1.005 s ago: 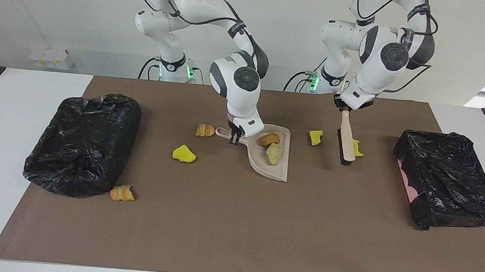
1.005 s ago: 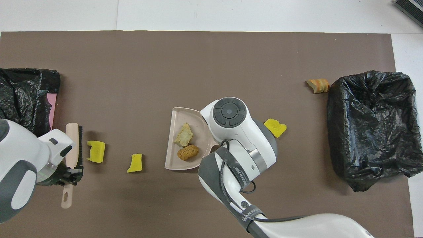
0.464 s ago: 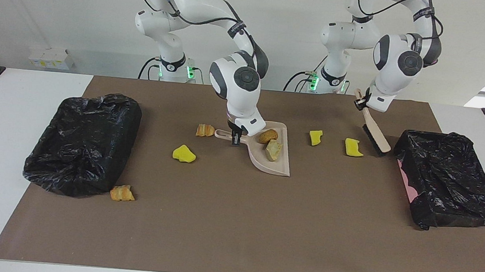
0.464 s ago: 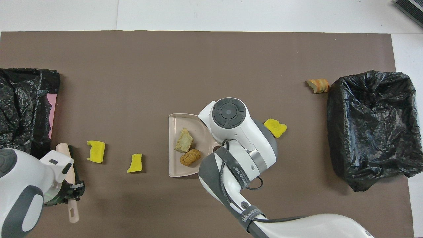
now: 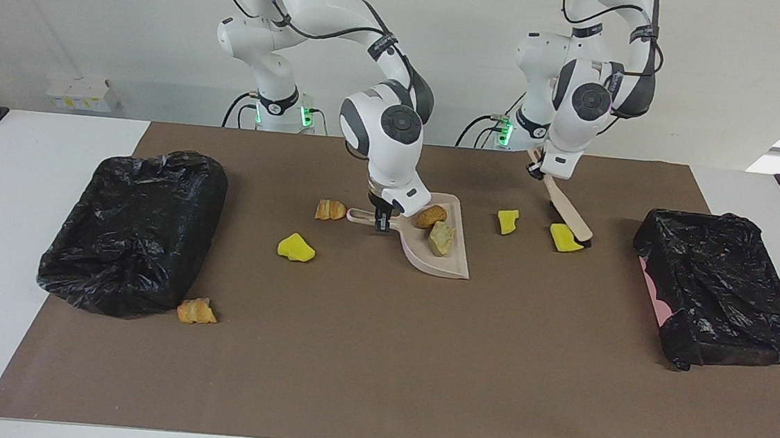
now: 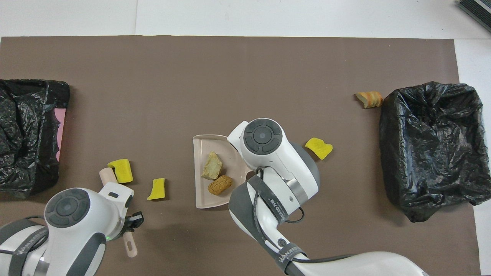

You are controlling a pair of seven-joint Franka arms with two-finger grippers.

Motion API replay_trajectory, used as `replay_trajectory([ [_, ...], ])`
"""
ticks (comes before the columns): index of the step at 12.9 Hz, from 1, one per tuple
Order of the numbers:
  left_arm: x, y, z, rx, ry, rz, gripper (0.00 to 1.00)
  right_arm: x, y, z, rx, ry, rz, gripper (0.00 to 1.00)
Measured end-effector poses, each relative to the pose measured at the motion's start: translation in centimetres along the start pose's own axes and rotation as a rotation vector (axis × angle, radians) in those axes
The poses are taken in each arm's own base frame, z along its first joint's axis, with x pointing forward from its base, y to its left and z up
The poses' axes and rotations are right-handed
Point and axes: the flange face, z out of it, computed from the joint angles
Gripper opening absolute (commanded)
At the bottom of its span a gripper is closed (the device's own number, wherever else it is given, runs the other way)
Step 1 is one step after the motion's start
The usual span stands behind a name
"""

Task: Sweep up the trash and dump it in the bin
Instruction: 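Sweep the yellow sponges into the dustpan with the left gripper's brush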

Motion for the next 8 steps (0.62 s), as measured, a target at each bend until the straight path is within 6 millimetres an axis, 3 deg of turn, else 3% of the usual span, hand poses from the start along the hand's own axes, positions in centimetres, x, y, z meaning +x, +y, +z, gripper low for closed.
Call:
replay_trajectory([
  [5,-2.3,7.0,2.3,-0.083,0.049,0.118,0.0,-0.2,-0.4,0.2,-0.009,0.005,-0.001,0.0],
  [8,-3.9,9.9,2.1,-0.132,0.037,0.246,0.0,-0.3,-0.5,0.3,-0.007,0.004,-0.001,0.0],
])
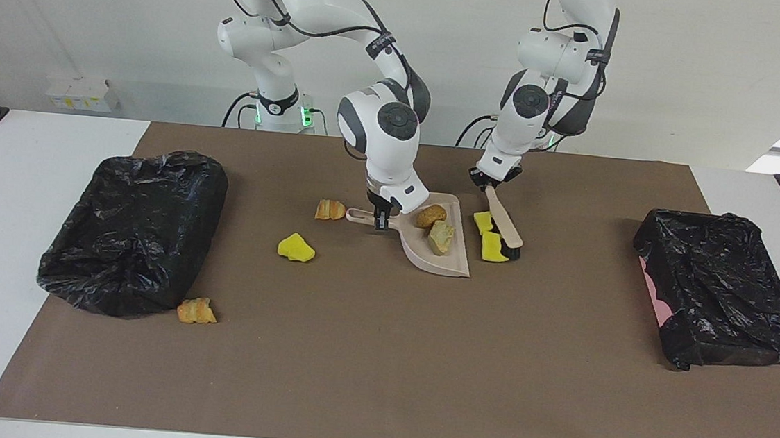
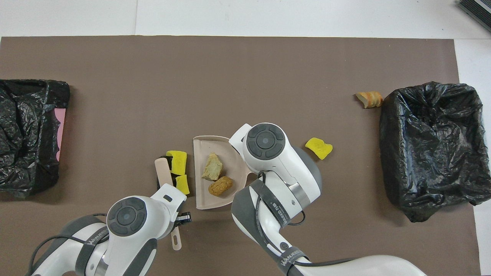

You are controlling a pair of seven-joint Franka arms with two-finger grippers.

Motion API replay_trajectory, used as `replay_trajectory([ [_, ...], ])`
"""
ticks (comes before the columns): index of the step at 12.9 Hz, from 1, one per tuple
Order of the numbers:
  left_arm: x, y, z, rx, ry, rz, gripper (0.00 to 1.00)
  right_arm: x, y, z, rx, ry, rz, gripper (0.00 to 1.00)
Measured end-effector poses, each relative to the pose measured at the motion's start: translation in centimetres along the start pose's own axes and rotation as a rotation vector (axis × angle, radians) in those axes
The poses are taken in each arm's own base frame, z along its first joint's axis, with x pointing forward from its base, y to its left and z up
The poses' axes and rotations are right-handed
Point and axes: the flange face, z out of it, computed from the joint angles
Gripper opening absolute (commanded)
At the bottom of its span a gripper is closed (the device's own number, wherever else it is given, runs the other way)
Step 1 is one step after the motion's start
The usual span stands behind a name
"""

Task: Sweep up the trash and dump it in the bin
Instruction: 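Sweep the yellow sponges into the dustpan with the left gripper's brush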

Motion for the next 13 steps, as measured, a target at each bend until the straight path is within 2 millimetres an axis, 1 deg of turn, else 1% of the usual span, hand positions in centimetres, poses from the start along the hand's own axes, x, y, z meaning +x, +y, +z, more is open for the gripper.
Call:
replay_trajectory([
  [3,-1.0,3.1,-0.9,-0.034,0.002,0.119,0.0,-0.1,-0.1,0.1,0.002,-0.001,0.002,0.0],
  [5,-1.4,5.5,-1.7,-0.056,0.005,0.154,0.0,-0.1,-0.1,0.1,0.002,-0.002,0.003,0.0],
  [7,-1.1,7.5,-2.5,-0.088,-0.01,0.152,0.0,-0.1,-0.1,0.1,0.003,-0.002,0.003,0.0],
  [8,-0.8,8.0,-2.8,-0.085,-0.028,0.151,0.0,-0.2,-0.1,0.2,0.004,-0.002,0.004,0.0],
  [9,-0.6,8.2,-2.9,-0.071,-0.054,0.149,0.0,-0.2,-0.1,0.2,0.005,-0.003,0.005,0.0],
  [11,-0.1,7.6,-3.4,-0.047,-0.105,0.134,0.0,-0.3,-0.1,0.3,0.006,-0.003,0.006,0.0],
  [13,1.2,5.9,-4.3,-0.021,-0.147,0.103,0.0,-0.6,0.1,0.3,0.008,-0.004,0.013,0.0],
])
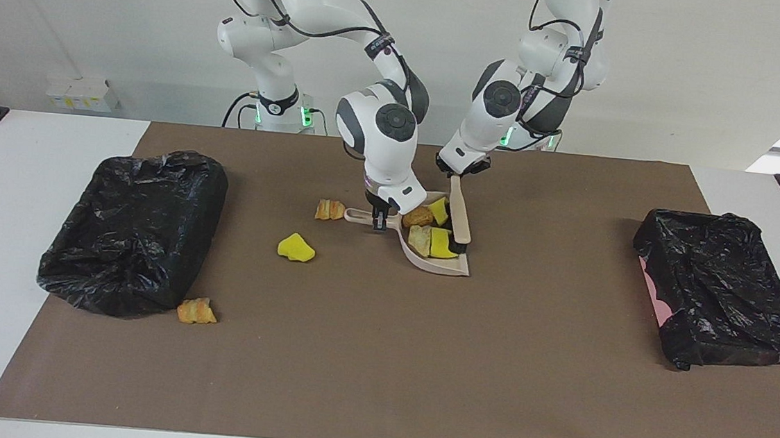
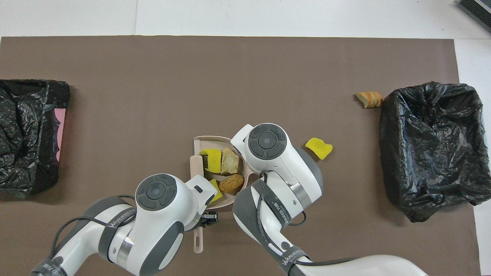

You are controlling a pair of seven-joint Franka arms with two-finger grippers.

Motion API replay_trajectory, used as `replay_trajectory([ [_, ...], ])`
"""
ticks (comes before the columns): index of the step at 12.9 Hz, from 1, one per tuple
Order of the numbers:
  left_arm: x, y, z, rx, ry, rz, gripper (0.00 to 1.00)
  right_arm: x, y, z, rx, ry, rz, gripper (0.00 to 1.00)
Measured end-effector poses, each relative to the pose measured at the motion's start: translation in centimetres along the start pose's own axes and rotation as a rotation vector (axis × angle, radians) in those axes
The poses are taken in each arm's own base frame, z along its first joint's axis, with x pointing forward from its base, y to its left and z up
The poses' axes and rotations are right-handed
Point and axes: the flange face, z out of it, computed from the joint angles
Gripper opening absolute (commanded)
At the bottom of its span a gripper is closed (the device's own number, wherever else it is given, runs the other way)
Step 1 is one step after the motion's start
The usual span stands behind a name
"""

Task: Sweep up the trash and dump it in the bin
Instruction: 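Sweep the yellow sponges into the dustpan with the left gripper's brush, then carry the dustpan to the trash bag with the right gripper and tip it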

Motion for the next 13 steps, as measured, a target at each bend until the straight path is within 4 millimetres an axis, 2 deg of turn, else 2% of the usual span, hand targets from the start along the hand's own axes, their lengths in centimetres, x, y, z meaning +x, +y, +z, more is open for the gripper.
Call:
replay_trajectory([
  [4,0.6,-2.6,-2.6,0.056,-0.017,-0.018,0.0,-2.8,1.5,-0.5,0.003,0.002,0.049,0.0],
  [8,0.1,-2.5,-2.7,0.075,-0.013,-0.007,0.0,-7.6,3.7,-2.1,-0.009,0.016,0.063,0.0],
  [10,-1.4,-1.7,-1.9,0.089,-0.013,-0.011,0.0,-10.8,4.9,-2.9,-0.01,0.022,0.051,0.0],
  [13,-5.8,1.2,-0.3,0.106,0.028,-0.036,0.0,-16.3,6.8,-5.3,-0.018,0.032,0.063,0.0],
])
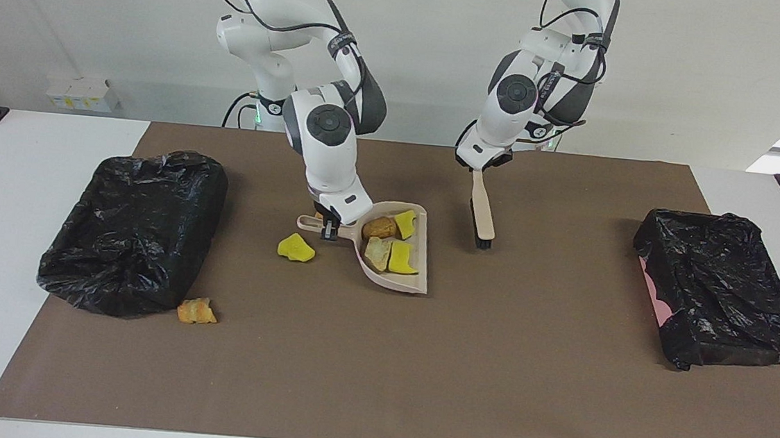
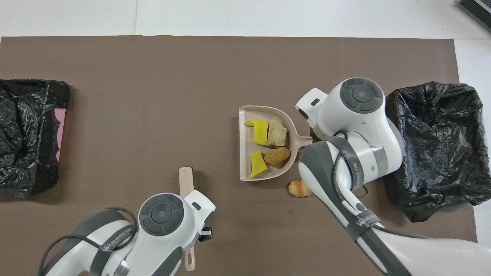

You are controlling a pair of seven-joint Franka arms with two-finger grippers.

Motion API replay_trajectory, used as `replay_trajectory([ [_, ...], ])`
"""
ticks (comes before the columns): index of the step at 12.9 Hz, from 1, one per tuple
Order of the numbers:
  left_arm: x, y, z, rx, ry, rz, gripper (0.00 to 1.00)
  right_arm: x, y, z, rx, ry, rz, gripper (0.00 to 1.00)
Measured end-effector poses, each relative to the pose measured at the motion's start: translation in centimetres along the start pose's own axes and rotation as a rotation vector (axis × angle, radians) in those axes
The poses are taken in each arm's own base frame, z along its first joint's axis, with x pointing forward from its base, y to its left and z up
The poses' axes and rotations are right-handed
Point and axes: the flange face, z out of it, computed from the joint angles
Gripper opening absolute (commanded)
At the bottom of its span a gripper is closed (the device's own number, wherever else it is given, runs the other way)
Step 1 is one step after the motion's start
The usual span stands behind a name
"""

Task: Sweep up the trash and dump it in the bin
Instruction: 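Carry the dustpan to the trash bag with the right gripper and tip it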

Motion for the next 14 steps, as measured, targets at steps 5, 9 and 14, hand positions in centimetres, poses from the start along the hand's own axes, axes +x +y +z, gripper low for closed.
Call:
replay_trajectory([
  [5,-7.3,4.5,2.3,0.007,0.037,0.049,0.0,-14.4,3.1,-3.3,-0.009,0.012,0.022,0.0],
  [9,-10.2,6.0,5.2,-0.019,0.04,0.028,0.0,-29.9,3.3,-4.1,-0.011,0.026,0.014,0.0],
  [14,-10.3,6.3,5.5,-0.05,0.028,0.013,0.0,-41.4,1.2,-9.3,-0.029,-0.026,0.033,0.0],
])
